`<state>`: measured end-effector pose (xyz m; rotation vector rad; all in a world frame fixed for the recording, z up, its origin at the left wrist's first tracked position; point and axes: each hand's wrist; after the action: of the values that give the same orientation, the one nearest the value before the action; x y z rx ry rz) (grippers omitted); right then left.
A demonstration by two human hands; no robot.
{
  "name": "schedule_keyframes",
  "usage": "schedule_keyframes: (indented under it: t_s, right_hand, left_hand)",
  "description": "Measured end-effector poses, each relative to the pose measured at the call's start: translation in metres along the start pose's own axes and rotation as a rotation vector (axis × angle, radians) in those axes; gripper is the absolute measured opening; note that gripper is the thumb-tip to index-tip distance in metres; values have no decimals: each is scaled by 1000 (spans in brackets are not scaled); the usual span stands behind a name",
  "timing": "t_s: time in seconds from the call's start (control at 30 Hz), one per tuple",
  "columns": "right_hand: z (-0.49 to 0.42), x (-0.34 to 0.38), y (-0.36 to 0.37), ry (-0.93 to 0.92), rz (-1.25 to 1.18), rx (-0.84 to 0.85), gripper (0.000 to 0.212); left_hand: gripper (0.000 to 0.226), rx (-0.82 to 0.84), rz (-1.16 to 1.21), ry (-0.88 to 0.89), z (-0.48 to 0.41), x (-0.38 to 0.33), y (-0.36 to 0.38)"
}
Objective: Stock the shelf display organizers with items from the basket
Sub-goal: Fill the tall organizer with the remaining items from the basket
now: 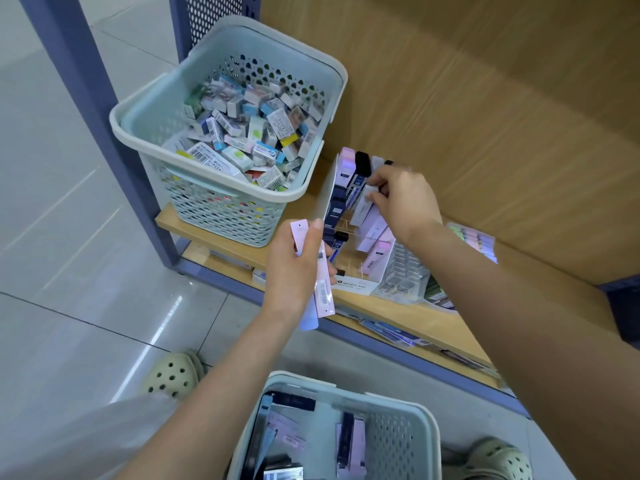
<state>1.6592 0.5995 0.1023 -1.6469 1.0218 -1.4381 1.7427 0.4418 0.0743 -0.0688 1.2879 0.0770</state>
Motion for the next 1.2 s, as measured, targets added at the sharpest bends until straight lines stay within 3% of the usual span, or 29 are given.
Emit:
schedule_keyframes:
  t_s: [0.27,0.6,0.93,1.0,1.07,1.2]
  right_hand:
    - [0,-3,2,-22,-22,-36,17]
    - [1,-4,3,-16,114,74,17]
    - [11,-5,12,-255,508,-68,18]
    - [20,-2,14,-317,402,-170,28]
    - [40,13,10,-235,104,-137,21]
    - [102,43,5,131,-446,159,17]
  left_hand:
    - [23,-3,6,-30,-1,1,-2]
    - [21,-1,-2,-26,1,1,2]
    - [23,7,6,-34,2,2,6]
    - [24,2,26,-44,4,2,7]
    - [27,-11,81,-68,4,2,6]
    - [33,-81,120,-123,6,4,5]
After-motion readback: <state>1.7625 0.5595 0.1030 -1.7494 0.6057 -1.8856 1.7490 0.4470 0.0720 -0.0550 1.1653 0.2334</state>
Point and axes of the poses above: each hand's wrist, its own z-axis away from the middle knuckle, its own y-axis out of the palm, x = y × z, and after that the axes turned 12 degrees about -z, right-handed
